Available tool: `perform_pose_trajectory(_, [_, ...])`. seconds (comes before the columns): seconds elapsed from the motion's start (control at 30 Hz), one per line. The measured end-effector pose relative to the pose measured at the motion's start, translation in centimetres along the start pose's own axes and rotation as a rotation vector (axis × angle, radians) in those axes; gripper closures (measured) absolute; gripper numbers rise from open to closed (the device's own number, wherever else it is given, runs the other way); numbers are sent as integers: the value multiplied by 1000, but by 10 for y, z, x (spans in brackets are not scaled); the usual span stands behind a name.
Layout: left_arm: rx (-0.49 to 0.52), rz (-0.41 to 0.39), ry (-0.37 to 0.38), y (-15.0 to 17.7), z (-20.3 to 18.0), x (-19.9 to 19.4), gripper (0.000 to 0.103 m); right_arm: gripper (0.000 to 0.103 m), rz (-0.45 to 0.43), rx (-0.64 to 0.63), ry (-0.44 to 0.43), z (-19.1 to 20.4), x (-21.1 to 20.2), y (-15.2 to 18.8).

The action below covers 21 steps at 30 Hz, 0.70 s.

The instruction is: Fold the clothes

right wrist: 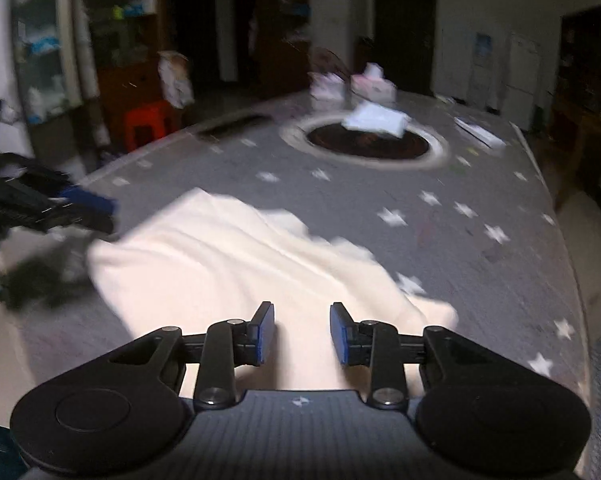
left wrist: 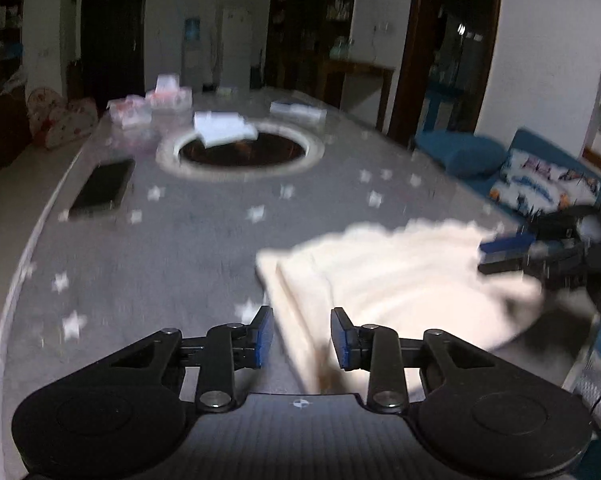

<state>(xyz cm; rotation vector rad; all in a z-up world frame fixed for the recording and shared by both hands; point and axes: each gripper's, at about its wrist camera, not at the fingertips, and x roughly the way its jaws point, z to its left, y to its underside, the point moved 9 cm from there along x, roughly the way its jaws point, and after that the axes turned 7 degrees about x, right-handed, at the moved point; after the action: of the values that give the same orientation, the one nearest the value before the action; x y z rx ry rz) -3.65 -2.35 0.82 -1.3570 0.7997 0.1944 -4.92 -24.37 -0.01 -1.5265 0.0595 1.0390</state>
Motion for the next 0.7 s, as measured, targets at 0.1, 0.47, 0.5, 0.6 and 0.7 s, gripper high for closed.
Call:
perform_pose_trajectory(0.1, [22,-31,27,-24,-7,9,75,81,8,-36,-63,21,1,0])
perform_pose_trajectory(0.47, [90,80,140,-47,-43,111,84,88,102,-114,-204,73,26,22])
perform_pose_trajectory(0.5, [86,89,133,-44,-41,115,84,88,107,-116,-216,75,24,25])
perform_pose_trajectory(0.6, [70,100,106,-37,-32,123,83,88,114,-148,-248,81,14,33])
perform_pose_trajectory(0.7, [27,86,81,-35,-21,125,81,88,108,-184,-251,84,9,38])
